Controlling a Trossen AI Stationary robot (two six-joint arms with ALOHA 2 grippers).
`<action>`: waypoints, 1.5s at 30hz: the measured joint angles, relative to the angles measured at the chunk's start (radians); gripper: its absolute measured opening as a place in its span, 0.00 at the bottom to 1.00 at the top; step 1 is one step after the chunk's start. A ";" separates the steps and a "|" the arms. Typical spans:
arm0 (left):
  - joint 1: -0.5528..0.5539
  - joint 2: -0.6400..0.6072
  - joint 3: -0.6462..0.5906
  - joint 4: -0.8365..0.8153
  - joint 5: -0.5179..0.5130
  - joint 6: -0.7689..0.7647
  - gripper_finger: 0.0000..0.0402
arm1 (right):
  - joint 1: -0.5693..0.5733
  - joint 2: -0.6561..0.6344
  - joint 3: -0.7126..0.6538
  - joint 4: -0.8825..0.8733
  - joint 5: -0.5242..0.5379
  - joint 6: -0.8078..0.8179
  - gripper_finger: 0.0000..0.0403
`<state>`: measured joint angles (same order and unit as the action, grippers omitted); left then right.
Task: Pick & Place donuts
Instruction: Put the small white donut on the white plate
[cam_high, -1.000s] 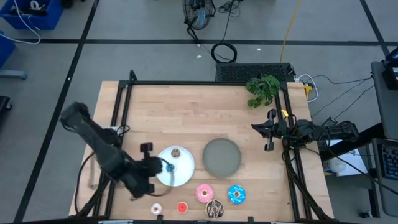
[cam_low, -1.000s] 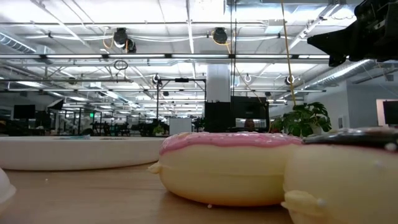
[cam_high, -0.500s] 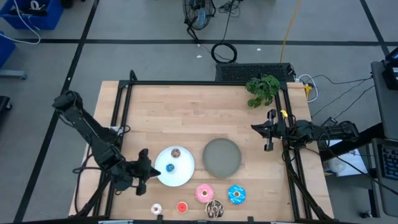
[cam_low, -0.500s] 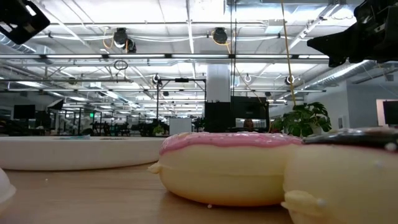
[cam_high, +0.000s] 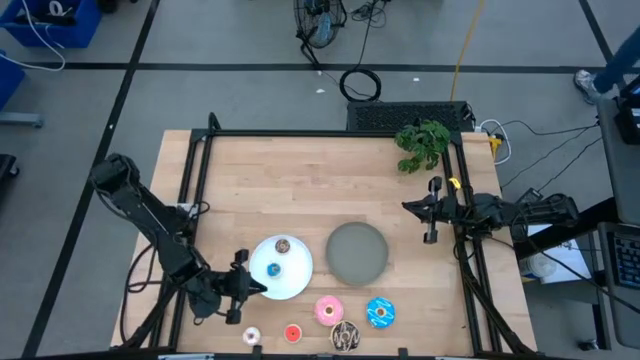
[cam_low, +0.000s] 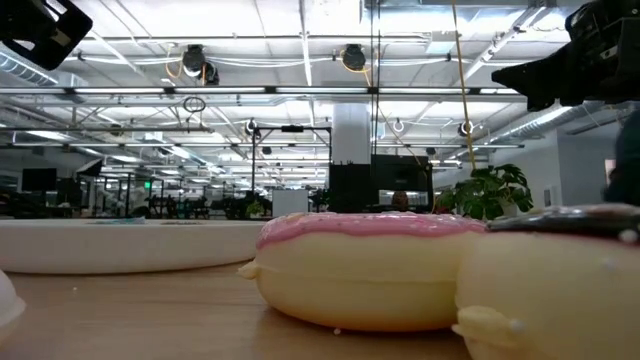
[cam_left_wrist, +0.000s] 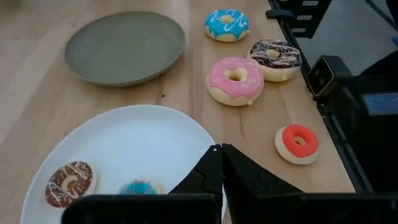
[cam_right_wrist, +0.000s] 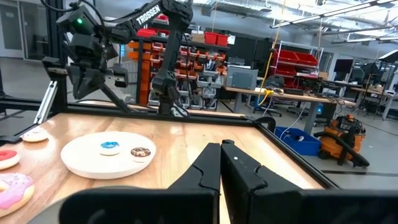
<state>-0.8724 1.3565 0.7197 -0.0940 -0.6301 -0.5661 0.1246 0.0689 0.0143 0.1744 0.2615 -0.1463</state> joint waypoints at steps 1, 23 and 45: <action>0.001 -0.001 0.000 0.002 -0.001 0.005 0.02 | 0.000 0.000 0.000 0.001 0.000 0.000 0.00; 0.020 0.000 0.000 0.039 -0.094 0.068 0.04 | 0.002 0.044 0.000 0.032 -0.132 0.167 0.00; 0.046 -0.001 0.000 0.045 -0.077 0.143 0.06 | 0.023 0.149 0.000 0.156 -0.128 0.157 0.00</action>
<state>-0.8265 1.3560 0.7200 -0.0490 -0.7071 -0.4232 0.1478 0.2174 0.0143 0.3305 0.1337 0.0104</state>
